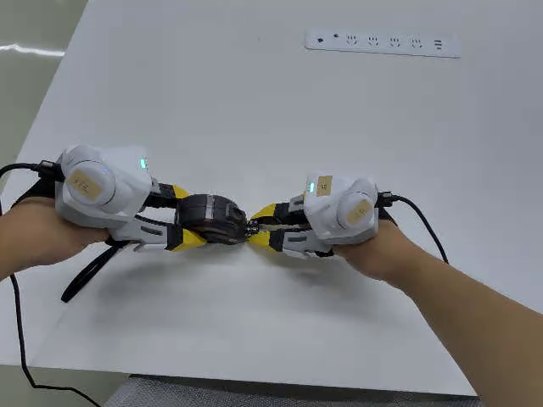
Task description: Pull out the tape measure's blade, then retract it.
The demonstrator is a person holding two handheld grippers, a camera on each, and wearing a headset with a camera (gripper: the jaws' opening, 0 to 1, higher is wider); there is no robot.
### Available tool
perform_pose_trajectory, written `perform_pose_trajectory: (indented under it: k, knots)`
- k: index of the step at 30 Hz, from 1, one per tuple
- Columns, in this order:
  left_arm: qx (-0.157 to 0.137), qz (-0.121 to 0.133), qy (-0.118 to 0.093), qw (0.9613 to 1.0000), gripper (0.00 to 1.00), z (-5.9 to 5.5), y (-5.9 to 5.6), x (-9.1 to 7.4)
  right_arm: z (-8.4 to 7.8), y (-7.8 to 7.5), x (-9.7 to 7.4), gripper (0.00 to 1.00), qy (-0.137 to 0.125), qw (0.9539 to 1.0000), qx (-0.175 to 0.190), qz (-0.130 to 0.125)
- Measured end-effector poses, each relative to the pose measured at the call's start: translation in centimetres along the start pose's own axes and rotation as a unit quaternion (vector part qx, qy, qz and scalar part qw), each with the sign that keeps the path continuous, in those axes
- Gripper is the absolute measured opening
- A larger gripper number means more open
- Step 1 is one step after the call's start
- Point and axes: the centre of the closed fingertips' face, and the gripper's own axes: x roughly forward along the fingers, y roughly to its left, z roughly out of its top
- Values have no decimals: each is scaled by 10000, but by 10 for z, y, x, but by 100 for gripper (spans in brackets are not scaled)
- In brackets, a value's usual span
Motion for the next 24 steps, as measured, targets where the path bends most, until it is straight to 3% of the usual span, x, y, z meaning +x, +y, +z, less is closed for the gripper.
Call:
perform_pose_trajectory:
  k: [24]
  knots:
    - [77, -76, 82, 9999, 26, -1, -1, 0, -1, 0, -2, 8, 21, 10000, 15, -49]
